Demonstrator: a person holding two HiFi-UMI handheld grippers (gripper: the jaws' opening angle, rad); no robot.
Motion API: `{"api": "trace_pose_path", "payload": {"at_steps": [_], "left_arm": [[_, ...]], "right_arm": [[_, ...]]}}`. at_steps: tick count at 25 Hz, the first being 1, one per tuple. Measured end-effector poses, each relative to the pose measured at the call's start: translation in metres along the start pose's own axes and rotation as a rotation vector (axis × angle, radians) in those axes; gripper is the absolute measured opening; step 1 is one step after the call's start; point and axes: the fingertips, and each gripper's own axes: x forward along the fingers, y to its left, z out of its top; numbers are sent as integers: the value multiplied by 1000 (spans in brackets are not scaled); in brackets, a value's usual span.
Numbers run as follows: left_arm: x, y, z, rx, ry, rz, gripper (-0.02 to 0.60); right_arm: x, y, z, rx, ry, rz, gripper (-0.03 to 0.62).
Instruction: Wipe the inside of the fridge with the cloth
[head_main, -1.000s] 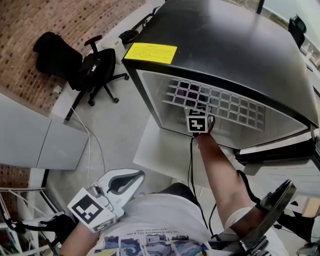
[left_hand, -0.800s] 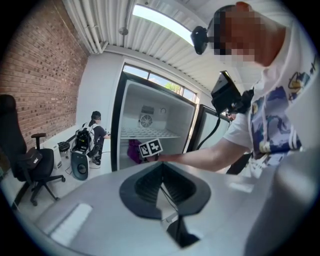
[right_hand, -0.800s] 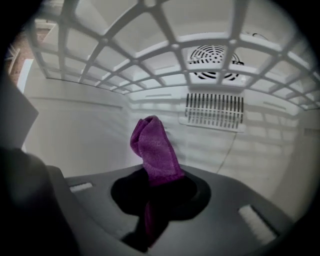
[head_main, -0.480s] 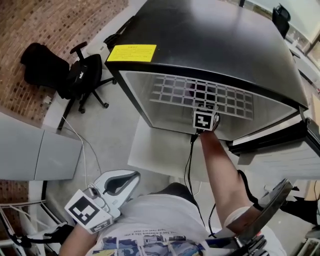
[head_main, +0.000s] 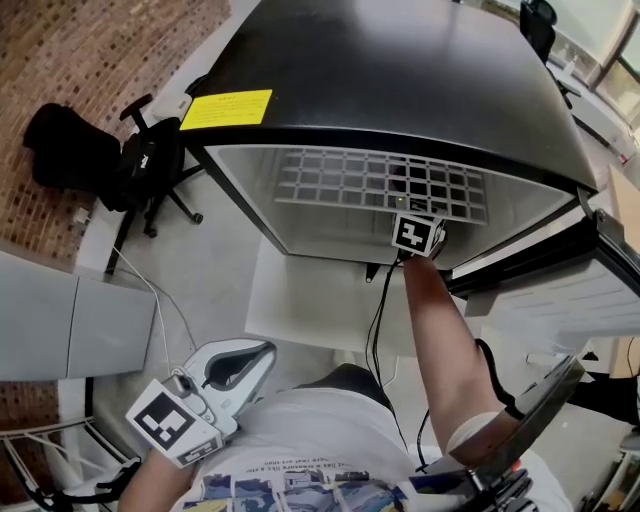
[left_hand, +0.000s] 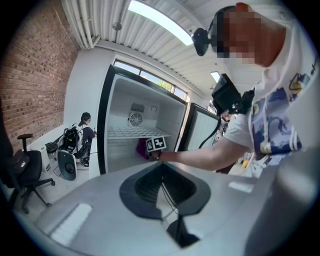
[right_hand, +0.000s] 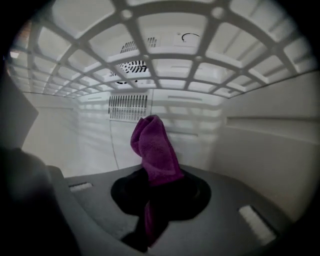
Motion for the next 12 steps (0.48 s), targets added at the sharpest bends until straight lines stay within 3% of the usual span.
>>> {"api": "trace_pose_path", "payload": {"at_steps": [12], "left_arm": [[3, -2, 1, 7, 7, -21, 6]], "right_arm": [[-16, -38, -2, 73, 4, -113, 52]]}}
